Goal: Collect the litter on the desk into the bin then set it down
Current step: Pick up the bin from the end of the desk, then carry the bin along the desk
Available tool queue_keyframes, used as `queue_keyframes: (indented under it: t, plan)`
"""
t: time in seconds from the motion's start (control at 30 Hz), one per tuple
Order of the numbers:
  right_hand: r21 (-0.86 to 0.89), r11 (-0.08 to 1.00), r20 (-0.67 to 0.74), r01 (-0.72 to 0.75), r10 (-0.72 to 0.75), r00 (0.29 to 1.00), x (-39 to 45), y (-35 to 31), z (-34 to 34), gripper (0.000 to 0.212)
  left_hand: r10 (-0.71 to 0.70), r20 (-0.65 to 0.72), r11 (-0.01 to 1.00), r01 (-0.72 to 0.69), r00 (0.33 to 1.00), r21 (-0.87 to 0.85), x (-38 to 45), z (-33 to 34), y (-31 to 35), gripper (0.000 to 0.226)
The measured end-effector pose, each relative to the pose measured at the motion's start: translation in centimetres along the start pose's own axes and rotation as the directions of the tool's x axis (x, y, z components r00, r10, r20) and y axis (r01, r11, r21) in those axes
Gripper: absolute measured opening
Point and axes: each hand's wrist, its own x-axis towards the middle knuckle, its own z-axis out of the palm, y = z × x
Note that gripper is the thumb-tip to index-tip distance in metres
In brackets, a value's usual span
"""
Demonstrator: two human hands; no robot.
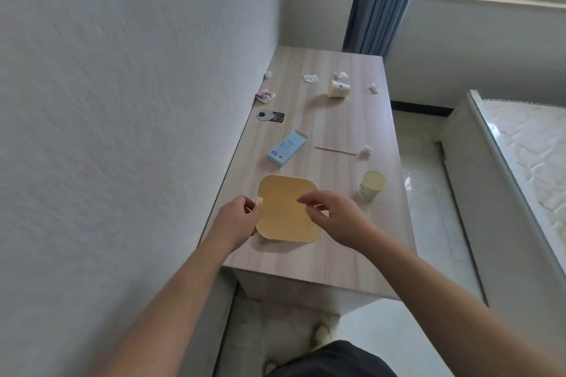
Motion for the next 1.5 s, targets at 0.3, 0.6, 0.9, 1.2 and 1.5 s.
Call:
queue_keyframes:
  t: [0.3, 0.6, 0.9, 1.2, 1.5]
  plan:
    - [-0.073, 0.994, -0.165, -0.082, 0.069, 0.984, -3.7, 4.1, -4.3, 0.024, 0.084, 0.109, 0.996, -0.083, 0.990, -0.017, 0.7, 3.7, 4.0, 0.023]
    - [-0.380, 0.886, -0.323, -0.264, 0.140, 0.936, -11.7, 11.4, -10.3, 0.046, 0.185, 0.195, 0.981, -0.194, 0.963, 0.026, 0.0, 11.9, 11.7, 0.027]
    - [-0.428, 0.733, -0.492, -0.529, 0.302, 0.817, -23.3, 22.1, -16.9, 0.061, 0.184, 0.332, 0.979, -0.202, 0.925, 0.018, -4.5, 25.9, 21.2, 0.030]
    - [-0.371, 0.693, -0.532, -0.618, 0.387, 0.753, -30.3, 29.3, -22.8, 0.058, 0.257, 0.368, 0.953, -0.298, 0.894, 0.058, -7.2, 34.5, 28.7, 0.031]
    - [-0.324, 0.689, -0.545, -0.648, 0.424, 0.723, -28.3, 33.8, -26.3, 0.058, 0.240, 0.405, 0.970, -0.235, 0.882, -0.064, -3.2, 39.1, 31.6, 0.029]
